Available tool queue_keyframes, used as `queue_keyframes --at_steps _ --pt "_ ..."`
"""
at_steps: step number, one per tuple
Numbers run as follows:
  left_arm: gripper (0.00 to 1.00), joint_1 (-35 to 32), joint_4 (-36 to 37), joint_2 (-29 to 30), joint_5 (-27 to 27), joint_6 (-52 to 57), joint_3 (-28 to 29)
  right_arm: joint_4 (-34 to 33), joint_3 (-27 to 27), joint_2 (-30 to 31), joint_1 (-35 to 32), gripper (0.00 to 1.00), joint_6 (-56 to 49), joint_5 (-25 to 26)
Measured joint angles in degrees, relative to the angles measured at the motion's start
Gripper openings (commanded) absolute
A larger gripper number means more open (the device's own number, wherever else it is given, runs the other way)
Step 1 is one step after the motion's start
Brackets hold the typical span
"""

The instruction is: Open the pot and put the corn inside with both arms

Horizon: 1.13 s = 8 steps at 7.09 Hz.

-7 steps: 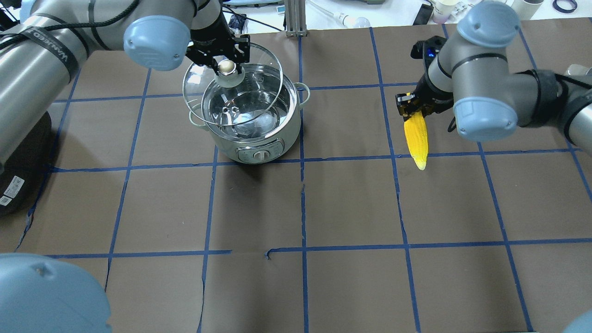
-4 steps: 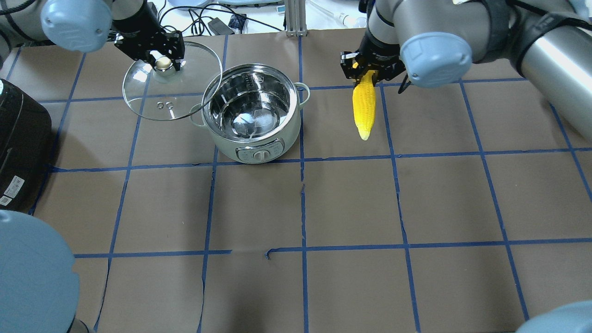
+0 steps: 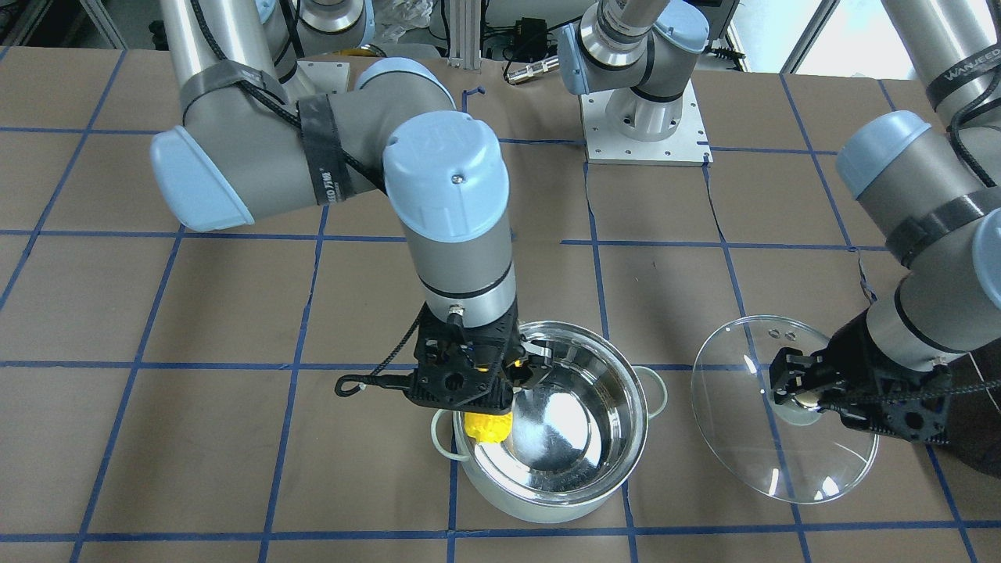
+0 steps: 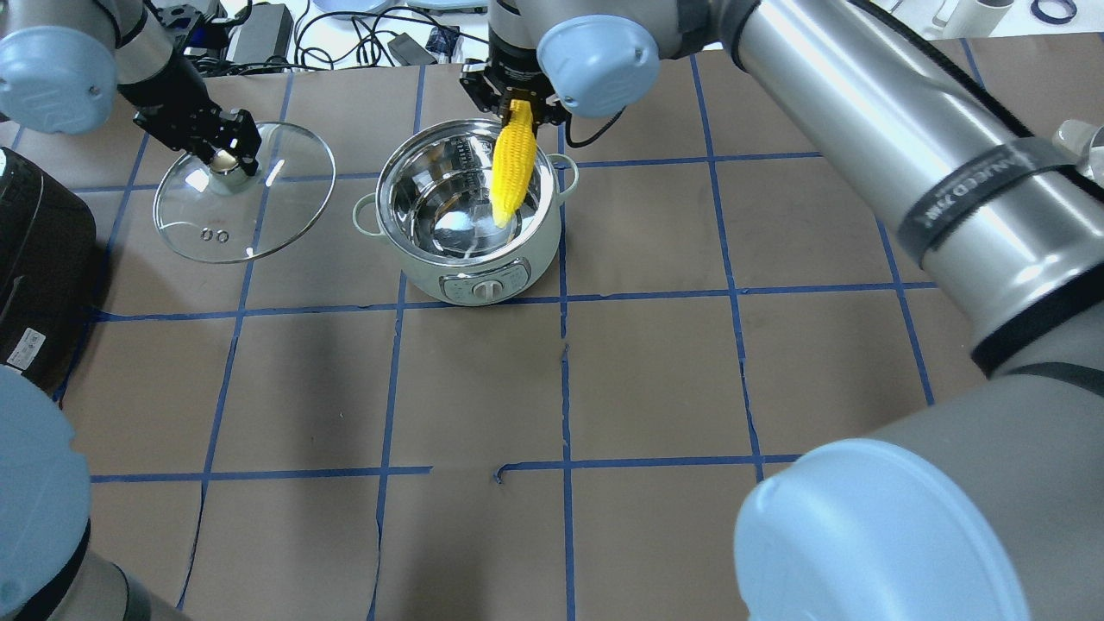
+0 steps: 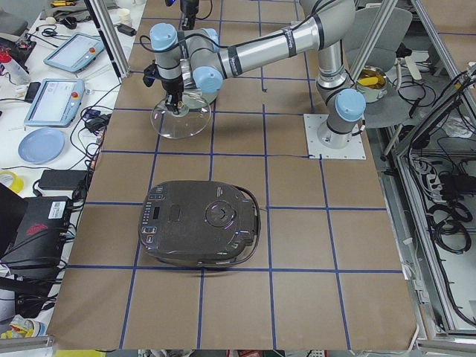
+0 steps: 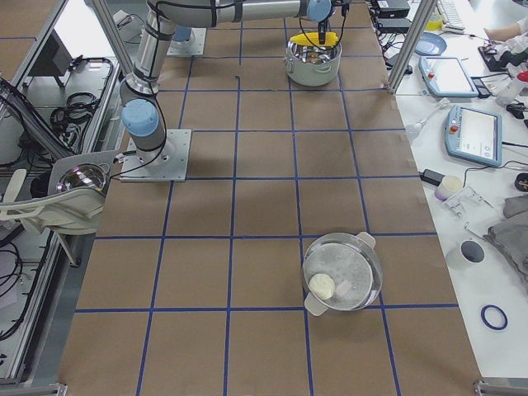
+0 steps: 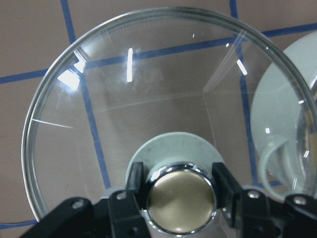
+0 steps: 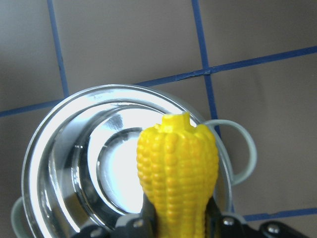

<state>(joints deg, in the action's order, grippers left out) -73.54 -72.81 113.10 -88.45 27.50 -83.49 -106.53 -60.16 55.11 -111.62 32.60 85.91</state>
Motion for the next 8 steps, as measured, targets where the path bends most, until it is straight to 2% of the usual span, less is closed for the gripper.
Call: queue_keyframes --at_steps 1,2,3,4,6,7,8 --pt "0.0 1.7 4.5 -0.4 -0.1 2.5 -4.8 0.7 3.1 -2.6 -1.5 0.37 2.0 0.0" --pt "0.0 3.0 12.6 -0.9 -0.1 3.5 -11.1 0.6 4.5 -4.5 -2.4 0.46 3.0 0.0" --pt "0.0 4.1 20.8 -1.4 0.0 3.7 -17.5 -0.1 5.0 -5.6 -2.8 0.84 3.3 0.0" --pt "0.0 5.5 26.1 -1.8 0.3 4.0 -22.2 -1.0 5.0 -6.3 -3.1 1.0 3.4 0.0" --pt "0.0 8.0 29.4 -2.3 2.7 4.5 -27.0 -2.7 4.1 -6.8 -3.4 1.0 3.7 0.0" --pt "0.99 8.3 29.8 -2.7 3.3 4.5 -28.0 -3.0 3.6 -6.8 -3.4 1.0 3.7 0.0" --pt "1.0 8.4 29.9 -2.9 3.5 4.8 -28.3 -3.1 3.4 -6.8 -3.4 1.0 3.3 0.0"
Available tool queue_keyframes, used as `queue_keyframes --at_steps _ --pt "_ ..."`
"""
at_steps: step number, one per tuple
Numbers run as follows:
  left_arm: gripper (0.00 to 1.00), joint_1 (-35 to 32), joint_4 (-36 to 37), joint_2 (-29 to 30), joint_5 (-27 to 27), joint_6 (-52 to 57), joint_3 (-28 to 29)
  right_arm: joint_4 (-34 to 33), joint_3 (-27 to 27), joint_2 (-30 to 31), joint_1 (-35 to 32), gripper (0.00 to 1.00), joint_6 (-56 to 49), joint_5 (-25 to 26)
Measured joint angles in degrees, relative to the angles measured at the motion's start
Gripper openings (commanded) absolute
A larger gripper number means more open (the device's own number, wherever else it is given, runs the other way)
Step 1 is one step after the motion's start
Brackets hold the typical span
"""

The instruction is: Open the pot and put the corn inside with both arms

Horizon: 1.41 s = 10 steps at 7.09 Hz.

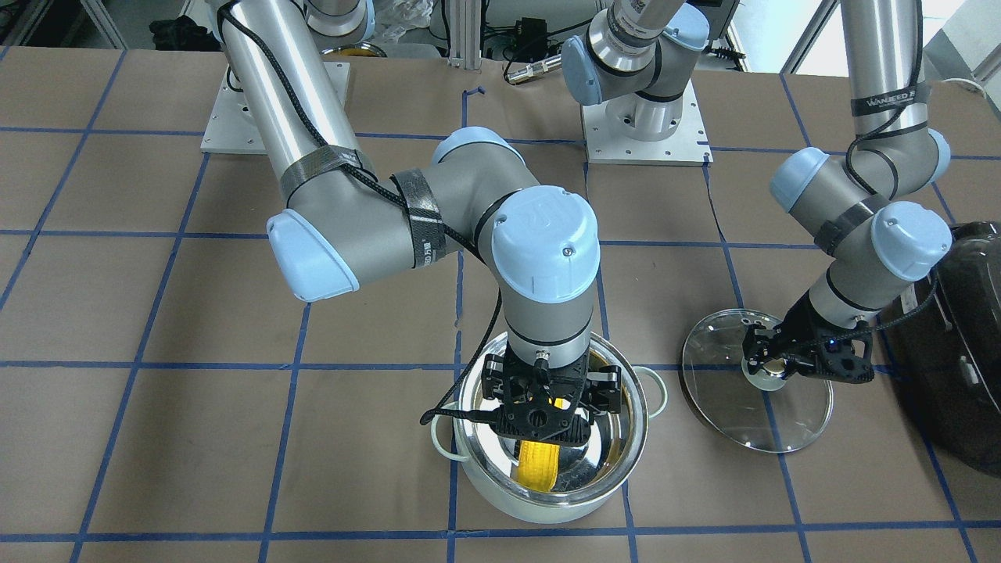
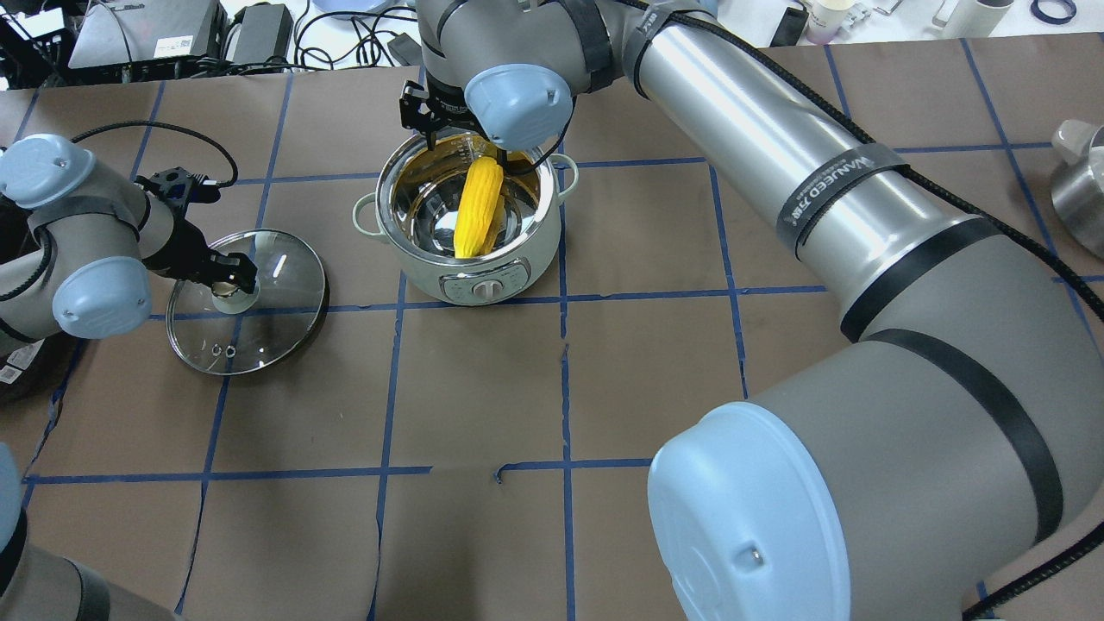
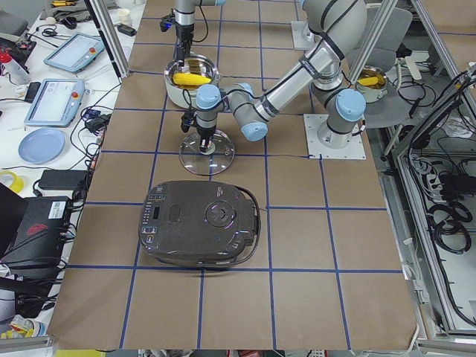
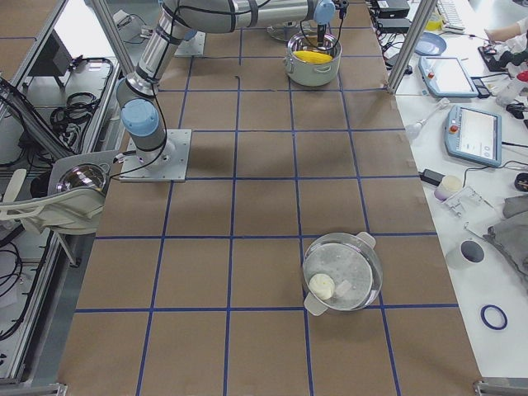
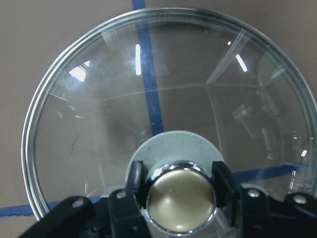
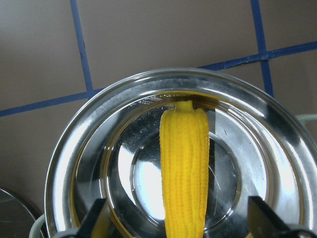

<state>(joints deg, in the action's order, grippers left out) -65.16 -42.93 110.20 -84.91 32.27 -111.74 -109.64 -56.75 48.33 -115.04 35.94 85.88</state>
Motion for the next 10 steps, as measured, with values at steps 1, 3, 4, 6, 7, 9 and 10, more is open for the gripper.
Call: queue_keyframes --at_steps 1,3,4,6,7,9,10 --pt "1.0 0.1 0.1 0.0 0.1 0.4 0.0 0.0 -0.1 0.0 0.0 1.0 -0.4 0.0" --pt "1.0 -0.1 -0.2 -0.1 0.5 0.9 0.9 0.4 -0.3 1.3 0.2 1.0 -2.2 -0.2" --pt "1.0 -0.8 -3.9 -0.7 1.0 0.3 3.5 2.4 -0.6 3.1 0.7 1.0 -4.4 -0.1" --pt "1.0 -3.8 -24.2 -5.3 1.4 -4.9 12.7 10.3 -2.0 9.1 5.4 1.0 -14.2 1.5" --pt "1.0 -6.3 -34.0 -9.0 1.3 -10.8 16.6 13.6 -5.0 13.5 10.0 1.0 -19.9 2.0" --pt "1.0 -12.6 -44.7 -17.0 0.3 -24.2 20.2 14.7 -18.5 26.3 17.4 1.0 -30.4 2.5" --pt "1.0 -16.1 -47.1 -20.4 -0.4 -29.6 20.5 14.1 -25.7 33.0 18.9 1.0 -33.3 3.5"
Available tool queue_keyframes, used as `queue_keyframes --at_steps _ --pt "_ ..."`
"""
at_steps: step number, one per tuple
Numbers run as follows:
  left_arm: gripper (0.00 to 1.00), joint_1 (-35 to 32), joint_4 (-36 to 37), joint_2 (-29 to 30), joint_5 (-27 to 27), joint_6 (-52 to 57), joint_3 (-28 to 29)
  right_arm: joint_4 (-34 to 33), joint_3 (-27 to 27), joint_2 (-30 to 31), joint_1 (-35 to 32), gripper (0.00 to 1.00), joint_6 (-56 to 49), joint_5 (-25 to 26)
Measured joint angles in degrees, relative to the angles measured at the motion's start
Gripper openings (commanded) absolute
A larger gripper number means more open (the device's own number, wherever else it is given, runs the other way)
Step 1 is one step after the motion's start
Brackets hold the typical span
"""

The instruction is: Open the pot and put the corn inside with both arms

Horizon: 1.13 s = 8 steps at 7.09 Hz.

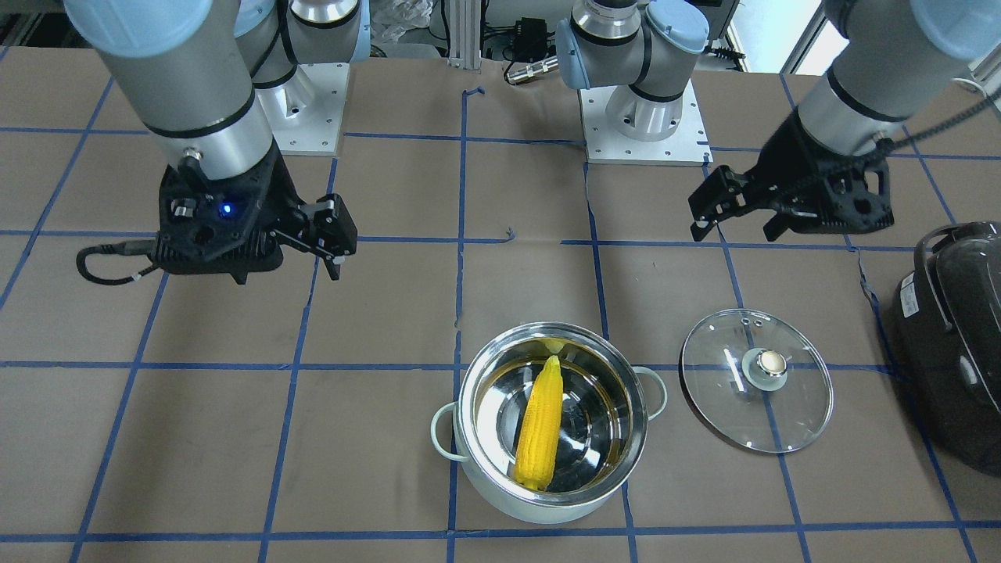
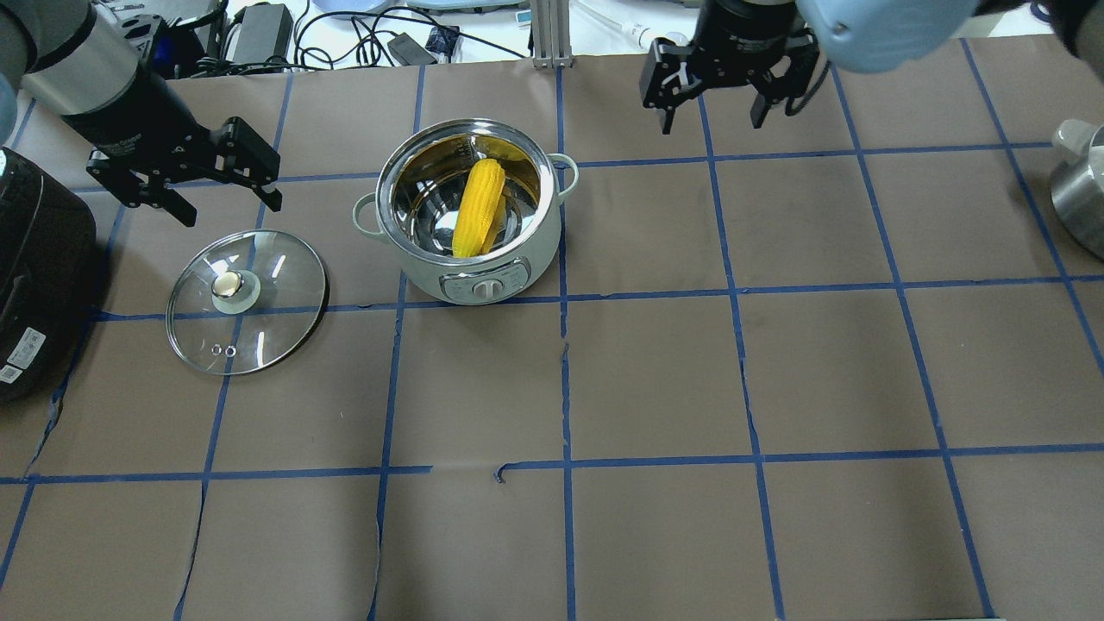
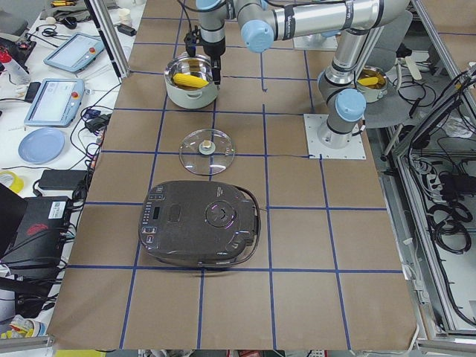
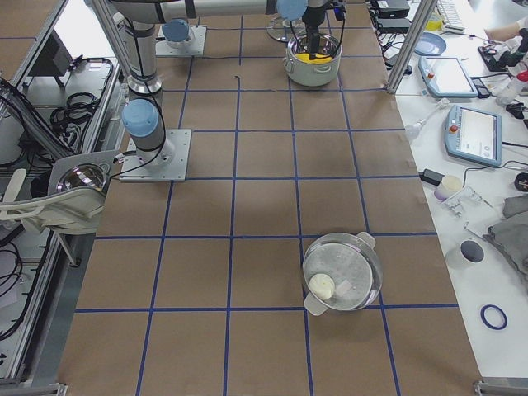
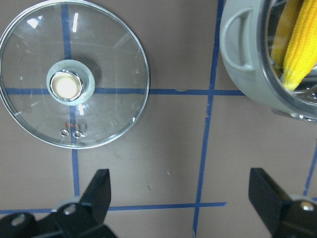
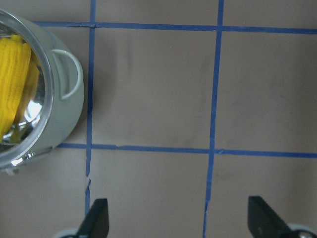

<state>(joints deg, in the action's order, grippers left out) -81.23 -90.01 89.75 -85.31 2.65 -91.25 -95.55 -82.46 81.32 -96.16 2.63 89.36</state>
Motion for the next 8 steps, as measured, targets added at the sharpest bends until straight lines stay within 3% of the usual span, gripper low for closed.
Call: queue_keyframes --at_steps 1,3,6,8 --pt "1.0 -2.9 -1.2 -2.5 -0.6 -4.5 0.0 -0.3 -4.9 5.2 0.5 1.0 -1.9 1.2" --pt "1.0 -7.0 -1.6 -4.9 -0.8 -9.9 -0.2 -0.5 -9.2 10.2 0.7 1.0 -5.9 1.9" --pt "1.0 -10.2 -0.8 -5.1 -5.3 -10.7 -0.3 -1.0 -10.0 10.7 0.7 1.0 -7.7 1.5" --pt "1.0 -10.8 2.4 -4.3 -5.5 -9.3 0.1 -2.1 -10.1 10.6 0.7 1.0 -7.8 1.4"
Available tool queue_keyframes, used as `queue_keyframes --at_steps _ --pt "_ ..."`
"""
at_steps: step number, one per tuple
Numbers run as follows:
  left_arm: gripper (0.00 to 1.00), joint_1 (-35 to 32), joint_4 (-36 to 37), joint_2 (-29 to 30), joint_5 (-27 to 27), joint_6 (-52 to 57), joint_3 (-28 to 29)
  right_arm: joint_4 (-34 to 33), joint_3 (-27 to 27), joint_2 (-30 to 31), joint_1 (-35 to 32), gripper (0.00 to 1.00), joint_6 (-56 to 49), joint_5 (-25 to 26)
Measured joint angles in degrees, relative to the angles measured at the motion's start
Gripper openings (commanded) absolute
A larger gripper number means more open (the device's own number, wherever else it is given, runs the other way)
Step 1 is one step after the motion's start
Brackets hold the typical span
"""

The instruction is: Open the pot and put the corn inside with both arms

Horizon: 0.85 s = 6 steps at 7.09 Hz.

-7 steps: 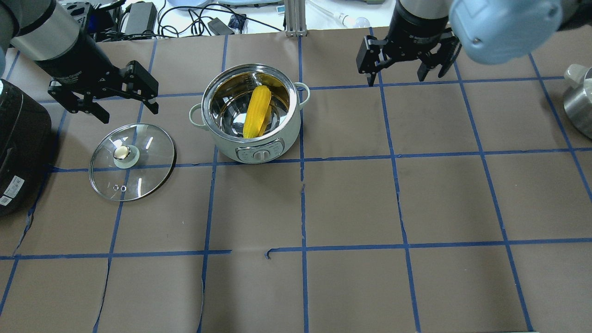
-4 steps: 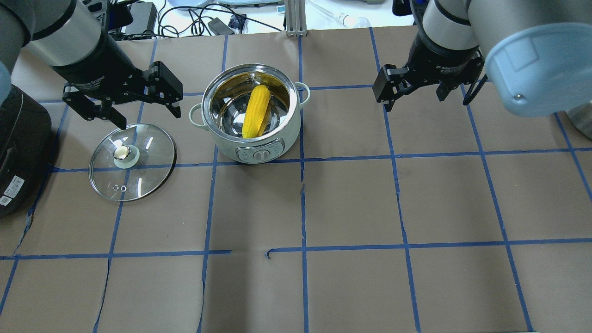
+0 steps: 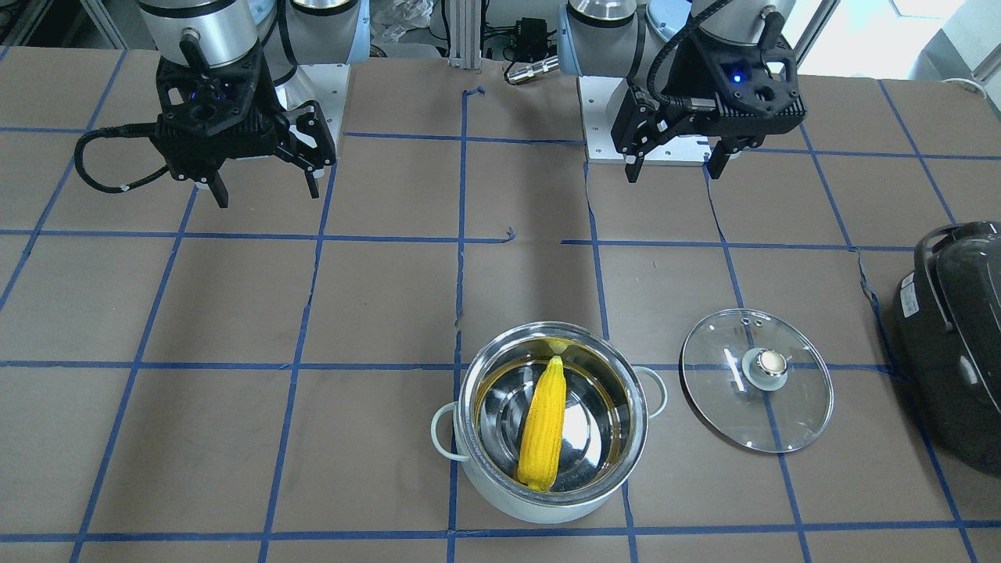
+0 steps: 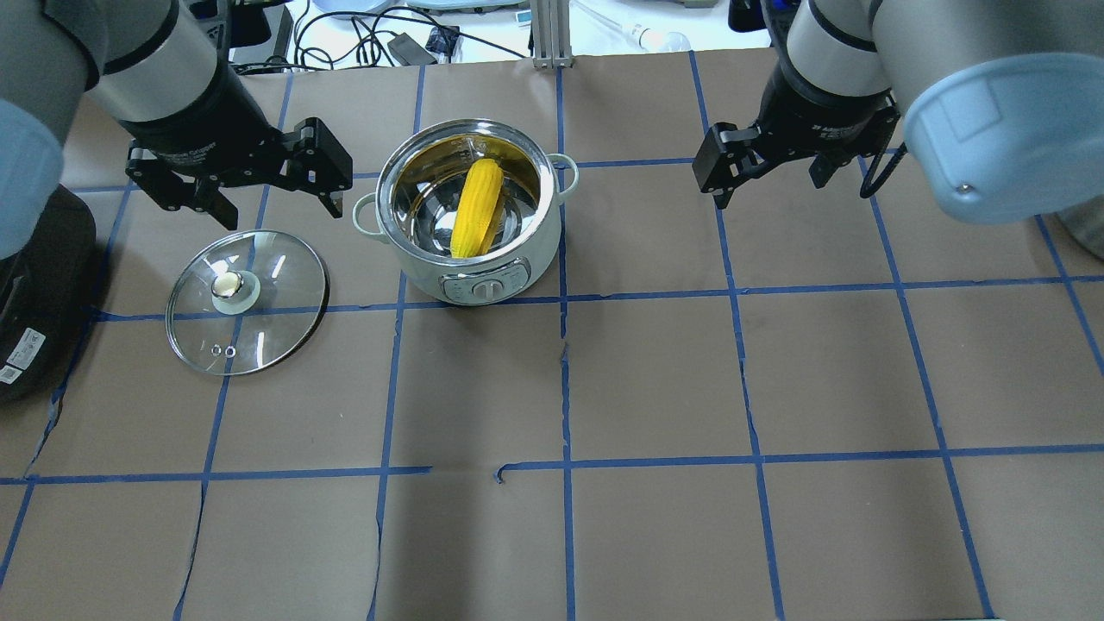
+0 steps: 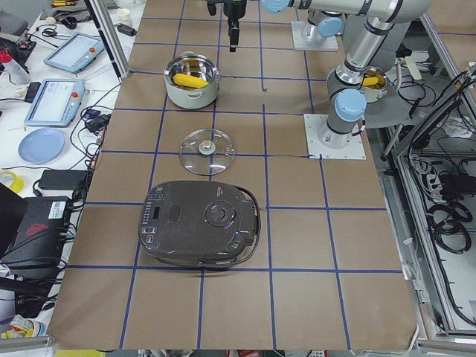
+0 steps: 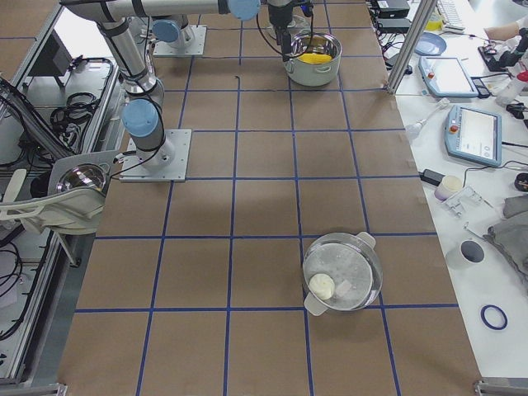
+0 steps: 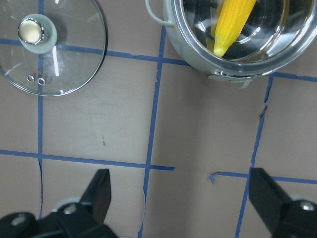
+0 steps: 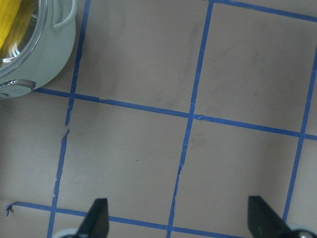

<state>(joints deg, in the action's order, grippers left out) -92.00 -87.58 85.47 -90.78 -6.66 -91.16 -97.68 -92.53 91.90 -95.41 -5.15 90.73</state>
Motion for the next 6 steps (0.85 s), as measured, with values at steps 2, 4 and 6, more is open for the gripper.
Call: queue_keyframes --at_steps 2,4,6 --pt "1.0 0.4 2.2 0.3 1.9 4.6 0.0 -0.8 -0.1 -0.1 0.1 1.0 0.0 0.0" --pt "1.0 0.5 2.7 0.1 2.2 7.5 -0.3 -0.9 -0.2 -0.1 0.1 1.0 0.0 0.1" --pt "1.0 0.5 2.8 -0.3 2.0 7.9 -0.5 -0.9 -0.2 -0.1 0.1 1.0 0.1 0.0"
